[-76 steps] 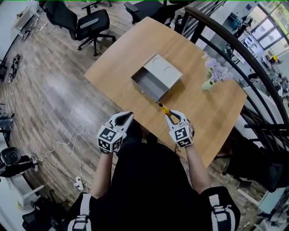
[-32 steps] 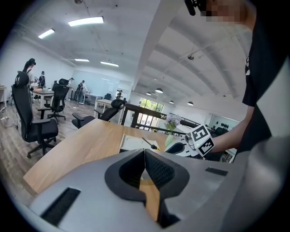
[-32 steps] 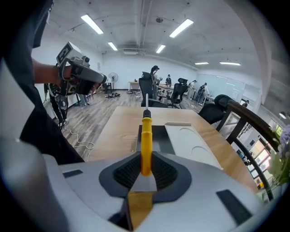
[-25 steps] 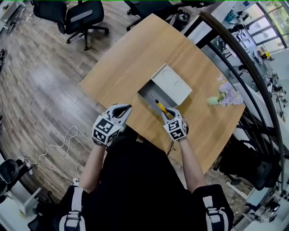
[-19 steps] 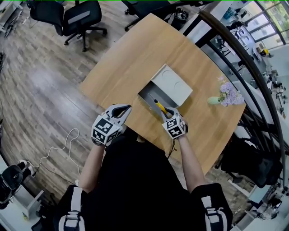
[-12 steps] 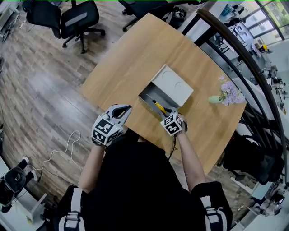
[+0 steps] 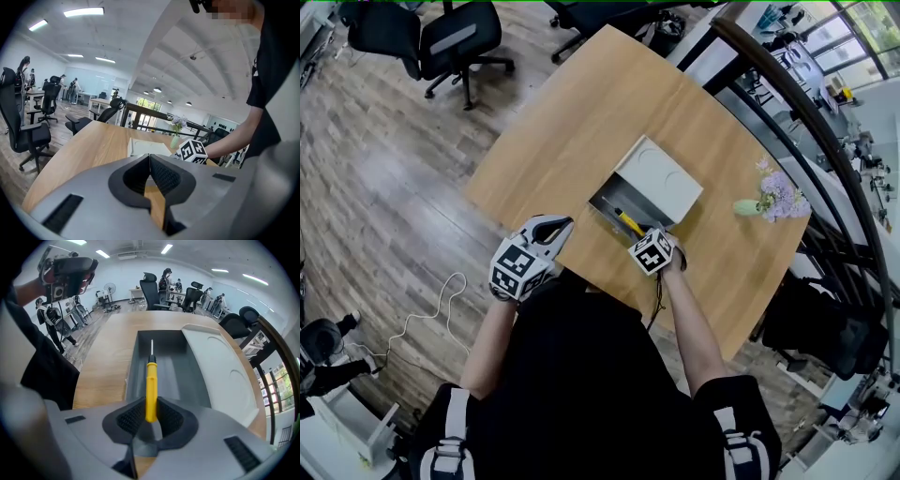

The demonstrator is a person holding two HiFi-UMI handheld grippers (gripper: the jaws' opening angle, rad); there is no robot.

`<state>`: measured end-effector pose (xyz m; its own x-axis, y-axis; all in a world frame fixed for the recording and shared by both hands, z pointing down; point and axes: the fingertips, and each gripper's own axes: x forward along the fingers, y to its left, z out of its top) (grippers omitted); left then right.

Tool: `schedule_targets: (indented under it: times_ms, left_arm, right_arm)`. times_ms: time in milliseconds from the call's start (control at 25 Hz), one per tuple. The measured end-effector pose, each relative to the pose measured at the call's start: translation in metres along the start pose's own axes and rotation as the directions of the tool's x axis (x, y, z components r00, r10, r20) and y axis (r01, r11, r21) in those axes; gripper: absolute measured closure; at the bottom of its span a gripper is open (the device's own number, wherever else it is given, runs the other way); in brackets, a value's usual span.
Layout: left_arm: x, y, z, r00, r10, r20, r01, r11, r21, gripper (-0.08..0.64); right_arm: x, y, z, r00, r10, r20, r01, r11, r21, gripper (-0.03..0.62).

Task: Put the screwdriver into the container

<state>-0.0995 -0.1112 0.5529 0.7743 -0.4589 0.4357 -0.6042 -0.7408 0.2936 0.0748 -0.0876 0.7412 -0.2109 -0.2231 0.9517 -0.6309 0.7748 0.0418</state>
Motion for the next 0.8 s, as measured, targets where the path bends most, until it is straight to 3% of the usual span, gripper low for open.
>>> schedule_targets:
  times_ms: [560, 800]
  left_arm:
    - [0.008, 0.014, 0.003, 1.0, -0.025, -0.005, 0.025, 1.0, -0.003, 0.535]
    - [0.008, 0.012, 0.004, 0.999, -0.032, -0.006, 0.032, 0.999, 0.003, 0.535]
  right_arm:
    - [0.021, -0.004, 0.003, 0.996, 0.009, -0.092, -0.012, 1.0, -0.027, 0.509]
    - [0.02, -0.006, 0.001, 0.995, -0.026, -0.101, 0.017, 0.996, -0.089, 0.508]
